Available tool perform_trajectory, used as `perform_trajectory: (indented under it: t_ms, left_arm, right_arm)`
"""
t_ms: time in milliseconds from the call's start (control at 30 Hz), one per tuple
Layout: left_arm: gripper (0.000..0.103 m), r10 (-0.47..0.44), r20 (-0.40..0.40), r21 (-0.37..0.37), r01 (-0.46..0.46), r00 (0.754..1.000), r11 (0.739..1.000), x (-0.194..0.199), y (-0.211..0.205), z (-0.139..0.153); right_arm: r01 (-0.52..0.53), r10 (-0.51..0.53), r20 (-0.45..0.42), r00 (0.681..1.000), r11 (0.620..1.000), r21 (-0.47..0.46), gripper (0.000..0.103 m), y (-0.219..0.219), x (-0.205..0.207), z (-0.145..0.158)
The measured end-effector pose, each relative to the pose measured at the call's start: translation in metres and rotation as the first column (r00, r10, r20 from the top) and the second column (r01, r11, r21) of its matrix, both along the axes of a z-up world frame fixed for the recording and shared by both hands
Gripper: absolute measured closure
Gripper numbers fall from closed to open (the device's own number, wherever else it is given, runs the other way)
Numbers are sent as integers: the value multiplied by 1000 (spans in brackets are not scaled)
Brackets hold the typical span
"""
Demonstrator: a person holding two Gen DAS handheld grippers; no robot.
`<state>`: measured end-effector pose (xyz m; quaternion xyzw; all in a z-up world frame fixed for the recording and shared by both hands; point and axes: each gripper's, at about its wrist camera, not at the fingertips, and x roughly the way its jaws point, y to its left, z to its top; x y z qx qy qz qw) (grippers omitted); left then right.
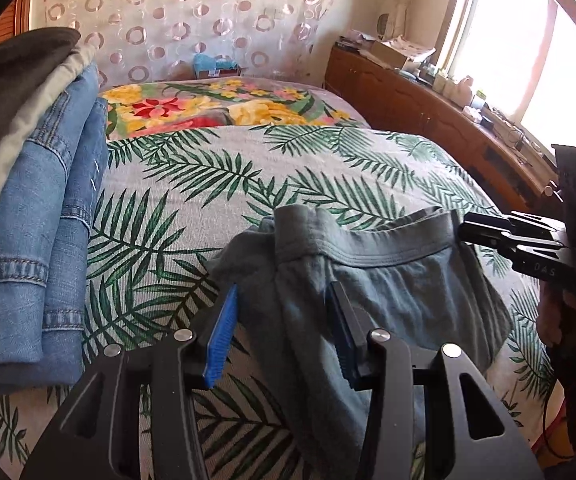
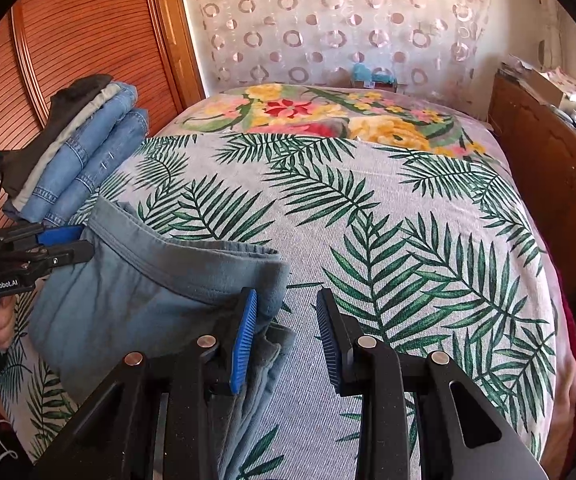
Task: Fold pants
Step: 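Open both tools and withdraw them from the folded shorts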
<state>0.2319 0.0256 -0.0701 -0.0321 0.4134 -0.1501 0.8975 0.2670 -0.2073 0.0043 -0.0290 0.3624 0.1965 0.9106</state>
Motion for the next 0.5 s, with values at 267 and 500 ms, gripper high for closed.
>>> perform_trajectory:
  t_ms: [267,500]
  left_arm:
    - [57,-29,11,-4,29,1000,1000,-21,-4,3]
    - [57,-52,4,-7,52,999,999,-39,-6,-1]
  right_arm:
    - [-1,2,-16,1000,1000,18,71,-6,-24,2]
    - [-18,17,-61,998,1000,-7,71,-10,-55,-3]
